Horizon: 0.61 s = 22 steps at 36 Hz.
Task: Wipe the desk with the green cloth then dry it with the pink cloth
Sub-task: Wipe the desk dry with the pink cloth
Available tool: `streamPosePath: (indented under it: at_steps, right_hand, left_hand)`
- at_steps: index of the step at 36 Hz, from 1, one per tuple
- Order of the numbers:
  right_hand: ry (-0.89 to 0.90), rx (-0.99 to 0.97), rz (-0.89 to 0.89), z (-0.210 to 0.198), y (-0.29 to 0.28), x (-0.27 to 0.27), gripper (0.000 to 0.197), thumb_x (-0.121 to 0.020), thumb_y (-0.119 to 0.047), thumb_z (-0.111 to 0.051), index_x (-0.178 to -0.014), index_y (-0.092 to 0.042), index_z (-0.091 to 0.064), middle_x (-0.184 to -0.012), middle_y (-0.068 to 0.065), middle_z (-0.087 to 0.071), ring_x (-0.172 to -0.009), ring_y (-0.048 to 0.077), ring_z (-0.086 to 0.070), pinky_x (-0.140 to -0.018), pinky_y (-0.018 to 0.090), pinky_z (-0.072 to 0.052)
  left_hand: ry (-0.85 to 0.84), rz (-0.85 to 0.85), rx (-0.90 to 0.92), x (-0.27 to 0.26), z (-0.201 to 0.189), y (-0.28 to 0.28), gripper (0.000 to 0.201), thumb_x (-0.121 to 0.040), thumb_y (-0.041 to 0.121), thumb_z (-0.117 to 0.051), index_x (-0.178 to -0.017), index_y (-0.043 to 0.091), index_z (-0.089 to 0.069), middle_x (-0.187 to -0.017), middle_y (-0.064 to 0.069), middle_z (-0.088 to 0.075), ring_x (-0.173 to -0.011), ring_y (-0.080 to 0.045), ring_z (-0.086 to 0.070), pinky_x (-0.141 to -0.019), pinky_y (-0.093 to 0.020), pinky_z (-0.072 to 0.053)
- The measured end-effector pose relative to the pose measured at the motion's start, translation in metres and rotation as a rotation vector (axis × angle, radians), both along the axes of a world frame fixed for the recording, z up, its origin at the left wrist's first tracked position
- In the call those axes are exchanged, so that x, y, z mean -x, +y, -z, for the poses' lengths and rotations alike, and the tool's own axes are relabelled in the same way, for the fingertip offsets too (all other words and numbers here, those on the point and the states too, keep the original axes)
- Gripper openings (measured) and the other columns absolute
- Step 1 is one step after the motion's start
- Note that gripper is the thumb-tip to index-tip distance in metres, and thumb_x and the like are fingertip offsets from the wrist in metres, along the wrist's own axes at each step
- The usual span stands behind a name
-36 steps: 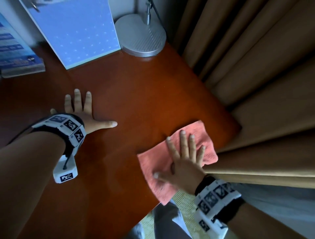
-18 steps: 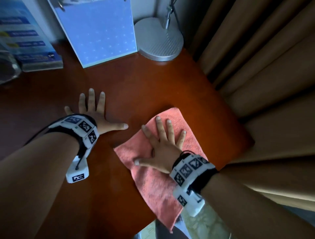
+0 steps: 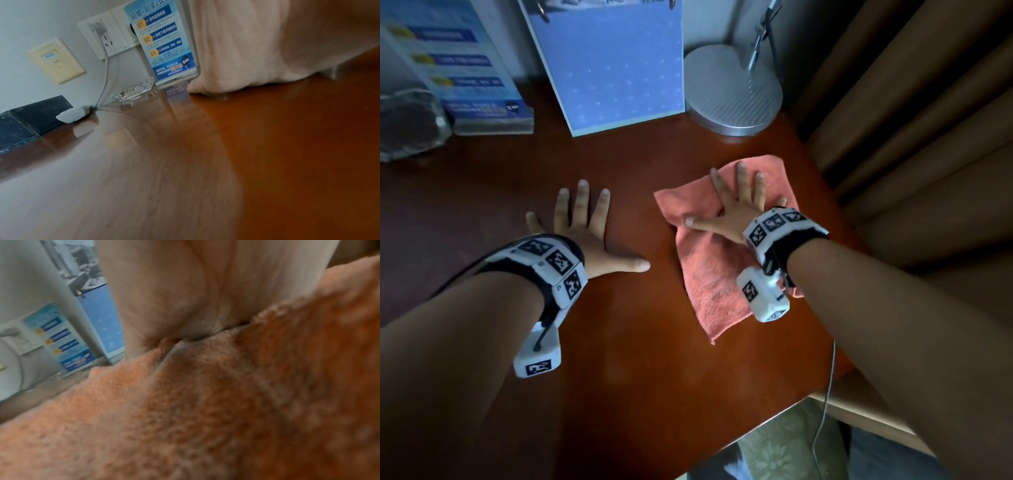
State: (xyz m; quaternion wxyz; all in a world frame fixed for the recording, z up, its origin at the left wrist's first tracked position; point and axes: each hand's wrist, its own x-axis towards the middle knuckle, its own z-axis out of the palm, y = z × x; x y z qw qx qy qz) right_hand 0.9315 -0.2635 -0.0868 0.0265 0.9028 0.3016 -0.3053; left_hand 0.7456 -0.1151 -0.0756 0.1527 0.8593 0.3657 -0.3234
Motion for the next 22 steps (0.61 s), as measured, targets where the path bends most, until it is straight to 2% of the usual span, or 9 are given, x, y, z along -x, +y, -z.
streamPosePath:
  at_steps: [6,15,22]
  right_hand:
    - [-0.026,0.009,0.069,0.004,-0.006,-0.045,0.108,-0.066,-0.088,-0.043,-0.145,-0.046,0.017,-0.155,-0.003,0.032,-0.14,0.036,0.029,-0.108,0.07,0.002]
    - [-0.067,0.013,0.088,0.007,0.0,-0.083,0.111,-0.068,-0.087,-0.044,-0.147,-0.04,0.018,-0.155,-0.002,0.031,-0.141,0.038,0.026,-0.109,0.068,0.006]
    - [-0.081,0.009,0.045,0.006,-0.002,-0.104,0.109,-0.073,-0.082,-0.045,-0.149,-0.034,0.016,-0.156,-0.002,0.028,-0.142,0.038,0.023,-0.113,0.055,0.011]
  left_hand:
    - [0.026,0.016,0.007,0.0,-0.003,-0.001,0.133,-0.049,0.096,-0.043,-0.139,0.035,0.034,-0.144,0.005,0.046,-0.138,-0.023,0.032,-0.111,-0.062,0.006]
    - [0.028,0.013,0.004,-0.001,-0.002,0.0,0.133,-0.047,0.096,-0.042,-0.139,0.036,0.034,-0.144,0.006,0.046,-0.138,-0.022,0.033,-0.111,-0.062,0.005]
    - [0.034,0.013,-0.007,-0.001,-0.001,-0.001,0.133,-0.047,0.096,-0.042,-0.139,0.035,0.034,-0.144,0.005,0.045,-0.139,-0.022,0.031,-0.111,-0.061,0.005]
